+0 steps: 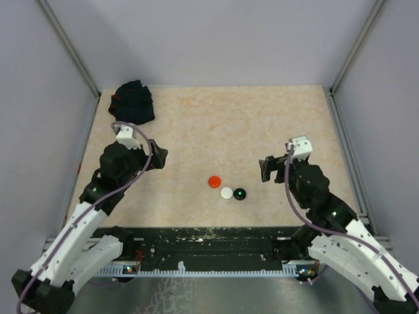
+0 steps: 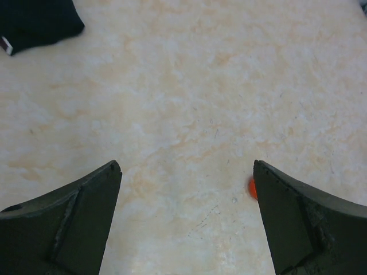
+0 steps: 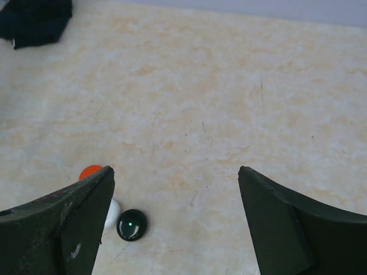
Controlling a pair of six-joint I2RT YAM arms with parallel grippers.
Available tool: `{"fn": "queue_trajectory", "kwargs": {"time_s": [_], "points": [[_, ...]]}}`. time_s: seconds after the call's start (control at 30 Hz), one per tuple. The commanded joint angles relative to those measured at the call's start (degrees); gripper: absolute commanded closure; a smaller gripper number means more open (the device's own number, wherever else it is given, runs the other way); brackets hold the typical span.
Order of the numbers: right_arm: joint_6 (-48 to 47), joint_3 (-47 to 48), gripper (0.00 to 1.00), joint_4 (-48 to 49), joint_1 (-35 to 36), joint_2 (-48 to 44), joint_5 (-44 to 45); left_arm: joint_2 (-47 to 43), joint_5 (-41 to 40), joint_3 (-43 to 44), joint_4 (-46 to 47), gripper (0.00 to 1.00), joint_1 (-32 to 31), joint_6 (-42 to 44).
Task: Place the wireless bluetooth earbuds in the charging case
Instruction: Reset both arms
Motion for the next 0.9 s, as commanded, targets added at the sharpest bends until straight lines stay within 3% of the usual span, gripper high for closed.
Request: {"fn": "queue_trajectory", "kwargs": {"time_s": [0.0, 0.17, 0.33, 0.87], "points": [[-2.73, -0.84, 0.11, 3.65, 0.18, -8.97, 2.36, -12.26, -7.02, -2.63, -1.90, 0.00, 0.04, 4.51], [-3.38, -1.03, 0.11, 1.65, 0.18, -14.28, 6.40, -24.06, -10.92, -5.22, -0.71, 0.00, 0.02, 3.83], [-3.79, -2.30, 0.11, 1.21, 0.18, -17.46, 7.41, -29.73, -9.84, -5.69, -2.07, 0.00, 0.02, 3.14], [-4.05, -2.52, 0.11, 0.58, 0.19, -19.37, 9.53, -32.13, -7.70, -6.29, -1.77, 0.00, 0.04, 5.17]]}}
